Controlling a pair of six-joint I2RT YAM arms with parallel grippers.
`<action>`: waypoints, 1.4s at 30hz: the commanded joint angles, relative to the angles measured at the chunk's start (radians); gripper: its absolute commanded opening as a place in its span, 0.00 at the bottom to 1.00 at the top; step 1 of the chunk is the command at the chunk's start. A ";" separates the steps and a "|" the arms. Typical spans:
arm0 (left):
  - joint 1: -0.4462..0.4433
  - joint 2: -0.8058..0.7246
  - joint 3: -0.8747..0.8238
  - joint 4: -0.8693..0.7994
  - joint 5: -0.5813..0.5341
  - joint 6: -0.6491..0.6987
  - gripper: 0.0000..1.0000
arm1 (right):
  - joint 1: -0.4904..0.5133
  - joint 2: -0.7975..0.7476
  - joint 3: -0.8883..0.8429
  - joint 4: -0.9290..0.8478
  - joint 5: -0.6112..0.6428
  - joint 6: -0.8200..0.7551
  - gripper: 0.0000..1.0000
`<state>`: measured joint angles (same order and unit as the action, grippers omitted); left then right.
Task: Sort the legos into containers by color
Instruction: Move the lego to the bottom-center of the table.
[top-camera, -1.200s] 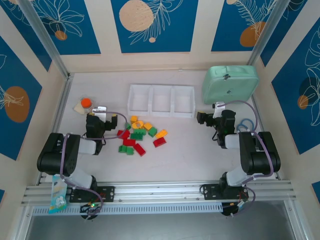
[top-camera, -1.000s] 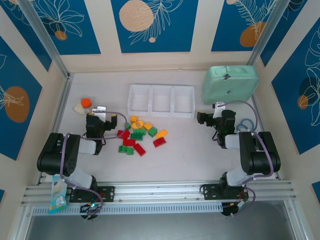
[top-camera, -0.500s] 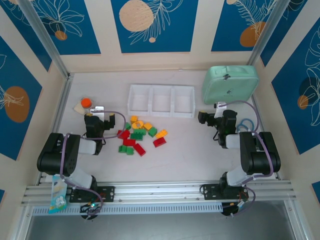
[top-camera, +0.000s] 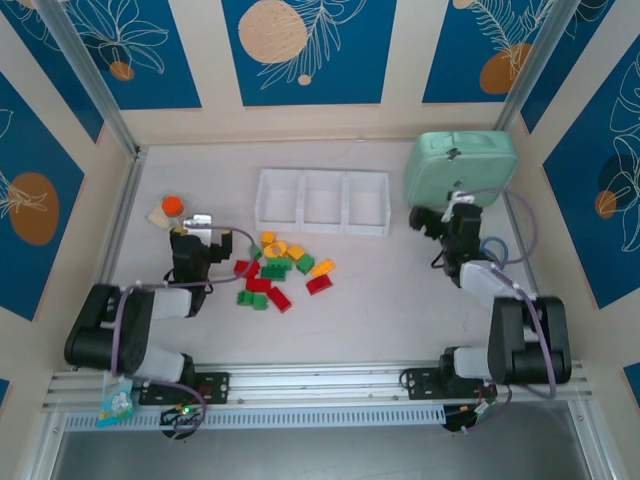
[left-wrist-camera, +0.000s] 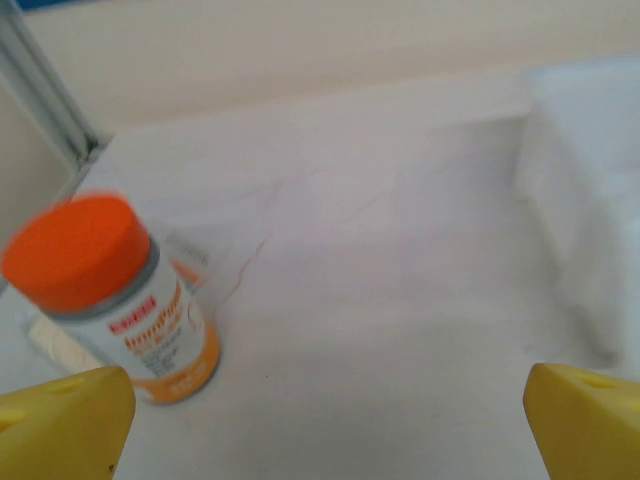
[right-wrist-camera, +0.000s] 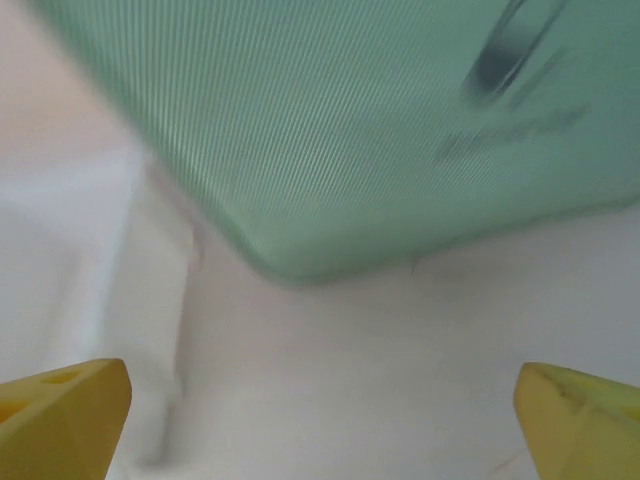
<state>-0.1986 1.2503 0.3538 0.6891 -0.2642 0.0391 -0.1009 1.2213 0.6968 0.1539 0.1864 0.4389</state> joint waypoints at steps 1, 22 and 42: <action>-0.039 -0.198 0.120 -0.445 -0.010 -0.105 0.99 | -0.053 -0.091 0.088 -0.373 -0.216 0.206 0.99; -0.081 -0.604 0.550 -1.676 0.379 -0.429 0.99 | 0.909 0.074 0.308 -0.855 -0.133 -0.418 0.99; -0.080 -0.825 0.465 -1.601 0.292 -0.438 0.99 | 0.969 0.282 0.199 -0.509 -0.267 -1.245 0.99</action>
<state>-0.2718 0.4507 0.8307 -0.9272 0.0509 -0.3939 0.8673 1.4708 0.8558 -0.3977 -0.0315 -0.7071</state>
